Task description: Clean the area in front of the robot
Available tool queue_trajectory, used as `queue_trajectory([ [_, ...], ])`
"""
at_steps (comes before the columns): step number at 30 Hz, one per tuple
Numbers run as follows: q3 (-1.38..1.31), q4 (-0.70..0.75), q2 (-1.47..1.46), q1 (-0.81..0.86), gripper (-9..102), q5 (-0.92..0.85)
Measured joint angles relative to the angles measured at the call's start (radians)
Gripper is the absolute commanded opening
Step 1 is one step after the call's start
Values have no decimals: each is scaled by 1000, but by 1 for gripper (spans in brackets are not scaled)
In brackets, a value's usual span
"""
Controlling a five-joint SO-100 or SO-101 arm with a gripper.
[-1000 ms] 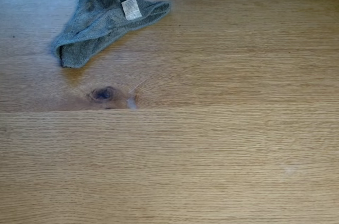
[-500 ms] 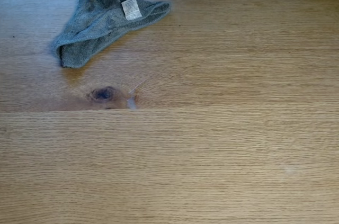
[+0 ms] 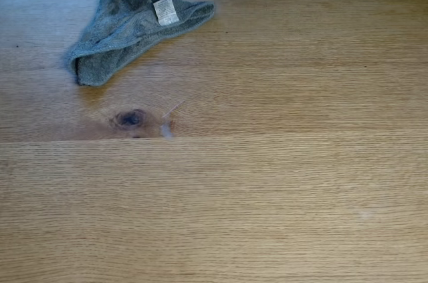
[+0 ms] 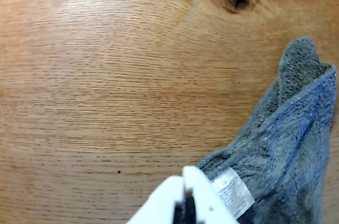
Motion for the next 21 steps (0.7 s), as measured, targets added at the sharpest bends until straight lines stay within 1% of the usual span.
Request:
queue_trajectory([
  [12, 0, 0, 0, 74, 0, -37],
  [18, 0, 0, 0, 58, 1, -94],
  [21, 0, 0, 0, -8, 0, -107],
])
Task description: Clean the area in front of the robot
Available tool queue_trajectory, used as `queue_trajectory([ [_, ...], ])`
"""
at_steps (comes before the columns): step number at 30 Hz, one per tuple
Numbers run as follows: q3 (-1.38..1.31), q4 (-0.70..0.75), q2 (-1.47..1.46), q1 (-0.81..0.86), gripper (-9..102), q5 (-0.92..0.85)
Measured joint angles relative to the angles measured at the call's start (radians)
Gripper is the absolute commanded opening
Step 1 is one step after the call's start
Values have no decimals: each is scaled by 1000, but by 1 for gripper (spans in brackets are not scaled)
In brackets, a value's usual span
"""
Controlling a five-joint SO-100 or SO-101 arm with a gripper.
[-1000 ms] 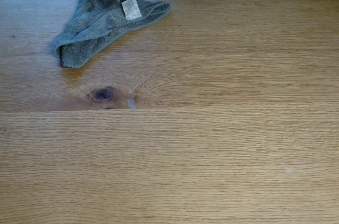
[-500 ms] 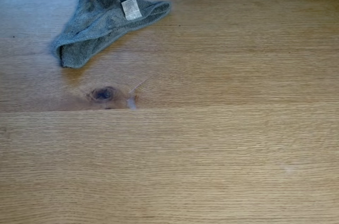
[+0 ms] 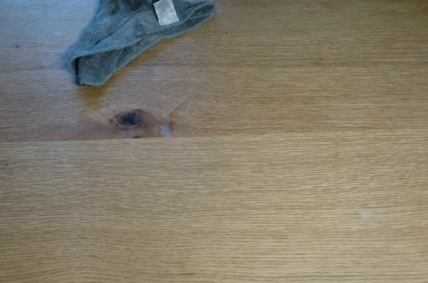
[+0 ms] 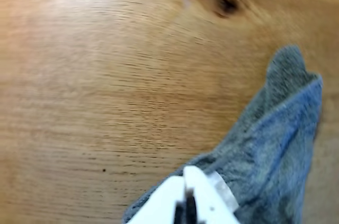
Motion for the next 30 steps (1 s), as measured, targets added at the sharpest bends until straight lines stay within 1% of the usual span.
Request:
queue_trajectory([
  [2, 0, -25, -3, -52, 0, -2],
  [4, -12, -92, -35, -86, 1, -17],
  [6, -44, -181, -156, -81, 4, -31],
  [8, -124, -225, -321, -84, 7, -34],
  [12, -287, -207, -612, -114, 10, -14],
  [17, -592, -201, -853, -97, 23, 31],
  [19, -709, -201, -930, -74, 28, 38],
  [24, -948, -230, -1112, 29, 33, 29],
  [30, -1123, -273, -1319, 233, 41, -14],
])
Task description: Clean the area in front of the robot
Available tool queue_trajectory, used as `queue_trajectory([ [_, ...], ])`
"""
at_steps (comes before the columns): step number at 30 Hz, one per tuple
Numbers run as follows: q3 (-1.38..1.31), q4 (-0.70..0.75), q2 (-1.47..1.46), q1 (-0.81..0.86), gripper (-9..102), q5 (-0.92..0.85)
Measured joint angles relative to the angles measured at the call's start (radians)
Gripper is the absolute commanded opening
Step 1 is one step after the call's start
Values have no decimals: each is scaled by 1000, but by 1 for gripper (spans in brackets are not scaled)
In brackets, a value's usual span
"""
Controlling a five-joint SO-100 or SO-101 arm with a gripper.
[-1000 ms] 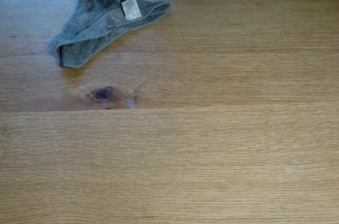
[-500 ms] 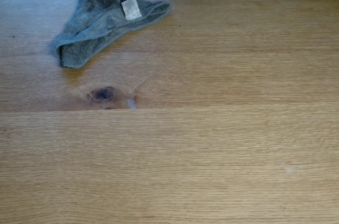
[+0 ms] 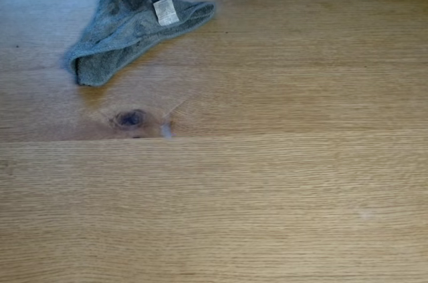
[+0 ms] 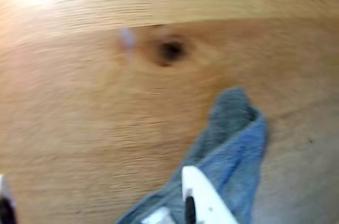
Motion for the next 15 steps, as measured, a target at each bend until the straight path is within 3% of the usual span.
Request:
queue_trajectory([
  [8, -26, -51, -276, 339, 51, -124],
  [15, -26, -273, -543, 545, 54, -327],
])
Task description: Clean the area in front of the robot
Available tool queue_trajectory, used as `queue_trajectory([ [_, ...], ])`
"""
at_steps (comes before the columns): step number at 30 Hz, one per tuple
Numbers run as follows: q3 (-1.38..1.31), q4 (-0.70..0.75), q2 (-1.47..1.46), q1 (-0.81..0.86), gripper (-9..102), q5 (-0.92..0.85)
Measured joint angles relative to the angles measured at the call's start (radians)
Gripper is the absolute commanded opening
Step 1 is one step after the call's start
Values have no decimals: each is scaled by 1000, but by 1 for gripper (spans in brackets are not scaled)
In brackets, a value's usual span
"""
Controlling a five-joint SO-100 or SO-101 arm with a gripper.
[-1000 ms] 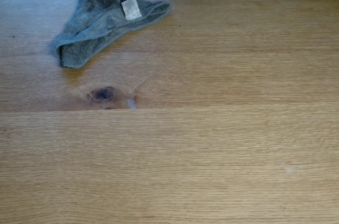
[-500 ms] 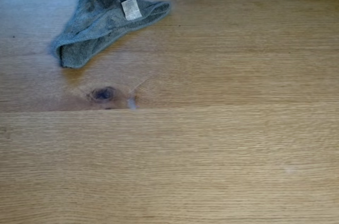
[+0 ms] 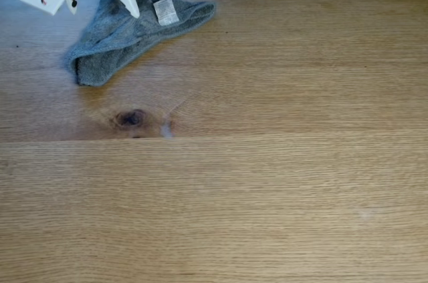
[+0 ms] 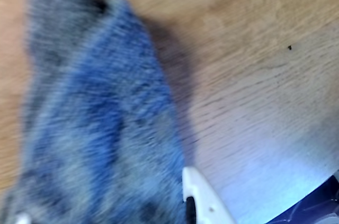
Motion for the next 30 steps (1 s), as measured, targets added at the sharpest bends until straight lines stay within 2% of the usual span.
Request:
queue_trajectory([
  [7, 0, -150, -233, 43, 53, -127],
  [14, -2, -225, -359, 28, 47, -212],
  [21, -9, -196, -393, 3, 37, -244],
  [30, -9, -71, -380, -80, 13, -210],
])
